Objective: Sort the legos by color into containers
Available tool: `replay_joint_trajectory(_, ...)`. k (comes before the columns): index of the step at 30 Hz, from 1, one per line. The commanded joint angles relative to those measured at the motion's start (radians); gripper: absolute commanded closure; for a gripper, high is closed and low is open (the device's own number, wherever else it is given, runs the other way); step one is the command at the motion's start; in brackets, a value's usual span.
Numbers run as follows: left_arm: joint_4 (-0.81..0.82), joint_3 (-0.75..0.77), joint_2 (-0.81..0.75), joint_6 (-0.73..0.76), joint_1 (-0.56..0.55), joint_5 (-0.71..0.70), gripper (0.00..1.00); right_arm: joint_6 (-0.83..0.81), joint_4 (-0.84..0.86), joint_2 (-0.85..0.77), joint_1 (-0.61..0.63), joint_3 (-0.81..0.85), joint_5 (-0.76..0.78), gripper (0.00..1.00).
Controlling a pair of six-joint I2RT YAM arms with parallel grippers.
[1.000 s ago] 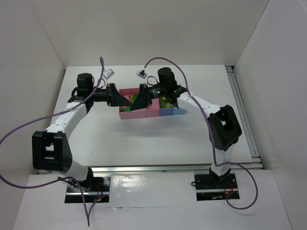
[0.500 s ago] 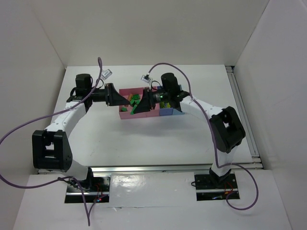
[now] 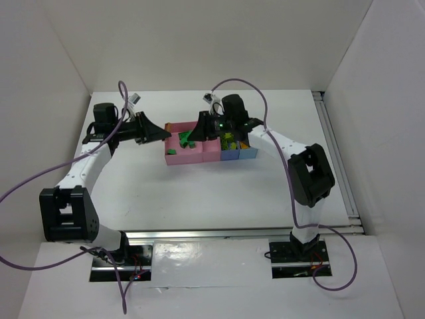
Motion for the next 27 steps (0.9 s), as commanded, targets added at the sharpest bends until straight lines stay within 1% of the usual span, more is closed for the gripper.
replay_joint_trajectory(1,-0.091,0.045,-0.065,-0.026,0.007,-0.25,1.0,0.021,-0.033,0.066,0.003,0.103,0.286,0.93)
replay_joint_trajectory(3,-0.128,0.045,-0.077,-0.037,0.007,-0.336,1.0,0.021,-0.033,0.111,0.003,0.172,0.326,0.91)
replay_joint_trajectory(4,-0.128,0.045,-0.089,-0.037,0.007,-0.355,1.0,0.021,-0.051,0.137,0.003,0.204,0.35,0.91)
replay_joint_trajectory(5,-0.145,0.035,-0.089,-0.046,0.007,-0.372,1.0,0.021,-0.074,0.201,0.003,0.244,0.351,0.9)
replay_joint_trajectory(6,-0.145,0.035,-0.1,-0.046,0.007,-0.386,1.0,0.009,-0.117,0.234,0.003,0.322,0.351,0.9)
replay_joint_trajectory(9,-0.145,0.024,-0.109,-0.046,0.007,-0.397,1.0,0.0,-0.16,0.332,0.013,0.439,0.374,0.81)
replay_joint_trajectory(10,-0.145,0.024,-0.109,-0.046,0.007,-0.397,1.0,-0.012,-0.185,0.349,0.026,0.467,0.374,0.73)
replay_joint_trajectory(11,-0.156,0.024,-0.109,-0.046,0.007,-0.406,1.0,-0.026,-0.202,0.378,0.026,0.494,0.374,0.47)
replay_joint_trajectory(12,-0.156,0.024,-0.109,-0.046,0.007,-0.406,1.0,-0.035,-0.223,0.387,0.035,0.524,0.383,0.36)
replay_joint_trajectory(13,-0.168,0.024,-0.109,-0.046,0.007,-0.415,1.0,-0.051,-0.254,0.387,0.035,0.562,0.383,0.31)
replay_joint_trajectory(15,-0.183,0.044,-0.099,-0.037,0.007,-0.426,1.0,-0.051,-0.254,0.366,0.035,0.562,0.423,0.25)
replay_joint_trajectory(17,-0.193,0.056,-0.089,-0.037,-0.022,-0.458,1.0,-0.051,-0.239,0.326,0.035,0.507,0.461,0.25)
replay_joint_trajectory(18,-0.202,0.074,-0.068,-0.037,-0.036,-0.472,1.0,-0.051,-0.228,0.28,0.035,0.484,0.472,0.25)
replay_joint_trajectory(19,-0.202,0.084,-0.057,-0.037,-0.048,-0.501,1.0,-0.04,-0.219,0.256,0.021,0.428,0.488,0.25)
replay_joint_trajectory(20,-0.213,0.093,-0.048,-0.037,-0.08,-0.516,1.0,-0.03,-0.209,0.23,0.009,0.398,0.528,0.27)
replay_joint_trajectory(21,-0.213,0.113,-0.037,-0.037,-0.098,-0.533,1.0,-0.029,-0.199,0.163,0.009,0.362,0.565,0.27)
replay_joint_trajectory(22,-0.213,0.122,-0.027,-0.037,-0.117,-0.566,1.0,-0.017,-0.199,0.122,0.0,0.32,0.611,0.28)
replay_joint_trajectory(23,-0.213,0.133,-0.001,-0.047,-0.162,-0.59,1.0,0.003,-0.176,0.081,-0.01,0.218,0.665,0.31)
replay_joint_trajectory(24,-0.222,0.145,0.016,-0.057,-0.186,-0.614,1.0,0.015,-0.176,-0.009,-0.01,0.165,0.771,0.31)
replay_joint_trajectory(25,-0.222,0.174,0.035,-0.057,-0.211,-0.639,1.0,0.026,-0.176,-0.054,-0.023,0.113,0.826,0.31)
replay_joint_trajectory(26,-0.233,0.191,0.08,-0.069,-0.258,-0.684,1.0,0.052,-0.191,-0.095,-0.036,0.025,0.881,0.31)
replay_joint_trajectory(27,-0.243,0.209,0.108,-0.069,-0.278,-0.7,1.0,0.052,-0.191,-0.178,-0.036,-0.016,0.959,0.27)
